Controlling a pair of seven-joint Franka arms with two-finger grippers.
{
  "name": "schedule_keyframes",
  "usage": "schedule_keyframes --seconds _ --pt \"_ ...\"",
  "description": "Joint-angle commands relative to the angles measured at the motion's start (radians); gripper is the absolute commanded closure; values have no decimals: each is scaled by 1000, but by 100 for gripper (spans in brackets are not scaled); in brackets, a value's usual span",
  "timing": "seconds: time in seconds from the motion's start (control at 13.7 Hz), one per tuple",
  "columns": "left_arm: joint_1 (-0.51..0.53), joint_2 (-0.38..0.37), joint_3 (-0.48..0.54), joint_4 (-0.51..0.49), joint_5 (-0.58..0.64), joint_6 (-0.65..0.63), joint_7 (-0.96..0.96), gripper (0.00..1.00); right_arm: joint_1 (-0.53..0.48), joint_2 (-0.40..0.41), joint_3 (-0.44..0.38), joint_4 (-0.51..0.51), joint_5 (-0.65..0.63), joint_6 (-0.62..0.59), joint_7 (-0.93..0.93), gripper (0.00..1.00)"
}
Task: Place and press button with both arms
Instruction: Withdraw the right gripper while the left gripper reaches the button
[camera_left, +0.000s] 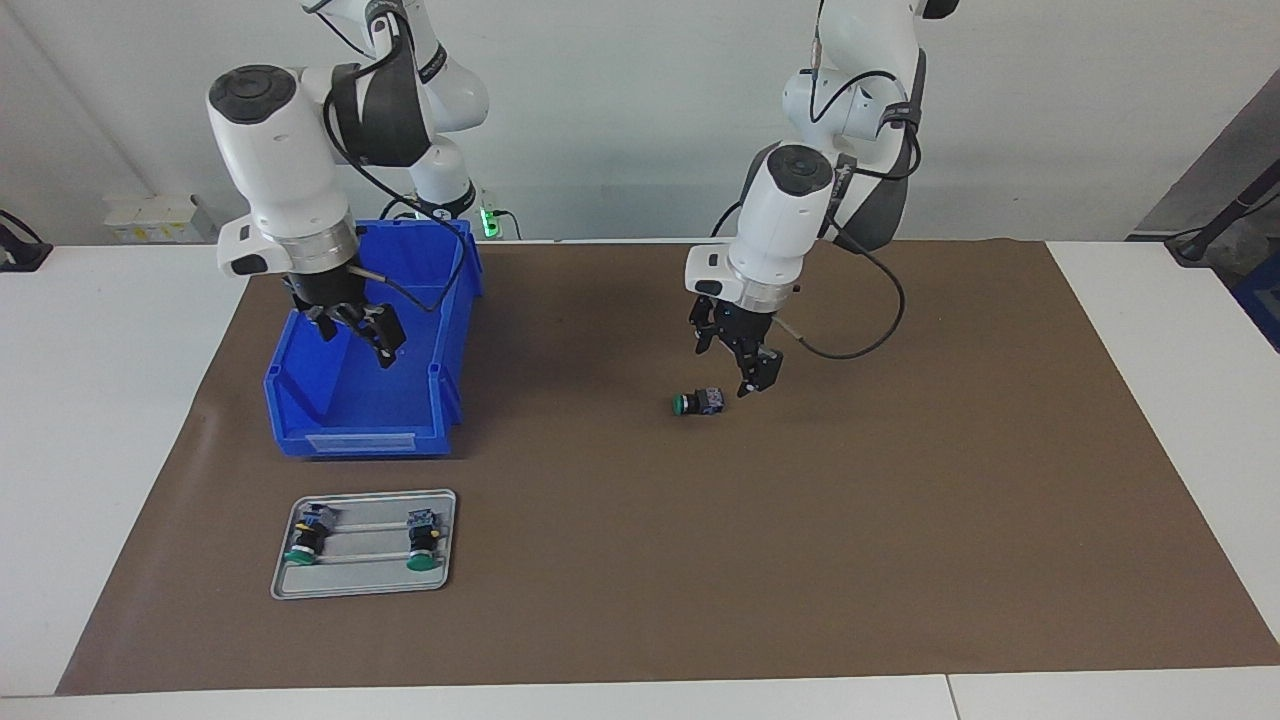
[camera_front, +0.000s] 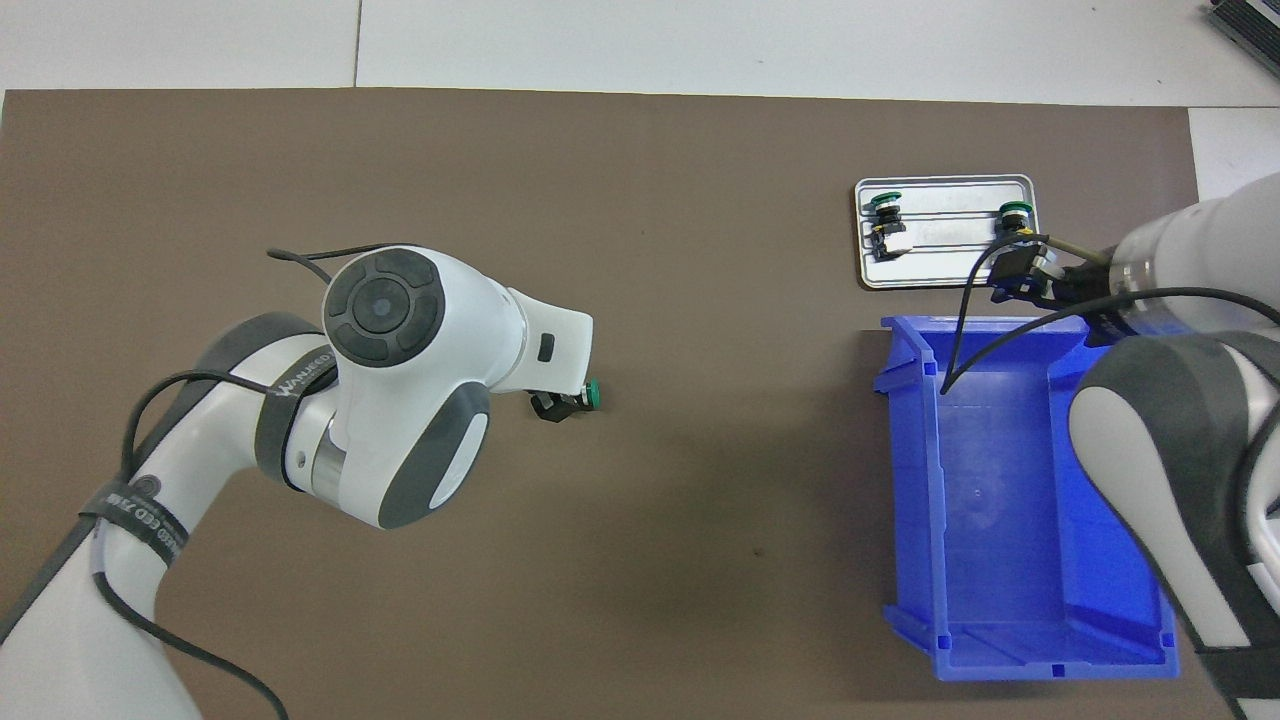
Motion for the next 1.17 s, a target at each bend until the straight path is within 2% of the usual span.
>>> schedule_keyframes --seconds 0.0,0.22,0.51,0.58,0.8,0.95,1.09 --pt "-44 48 13 -23 -12 59 86 5 -59 -30 10 43 24 -67 -107 0" --pt "-83 128 13 -20 -11 118 120 7 -63 -26 7 172 25 -193 -233 0" --pt "-78 157 15 -23 -11 140 190 7 -77 -30 1 295 5 -362 -310 0" --pt "-80 162 15 -23 -11 141 198 7 -79 -35 -1 289 11 -396 -351 0" --pt "-81 165 15 -29 -11 154 209 7 -68 -98 1 173 30 -388 -355 0" --pt "-83 182 15 -39 -11 192 212 7 -76 -102 -1 153 77 -353 -370 0" --pt "-86 196 15 -48 -11 224 210 7 -82 -98 -4 156 76 -345 -460 0"
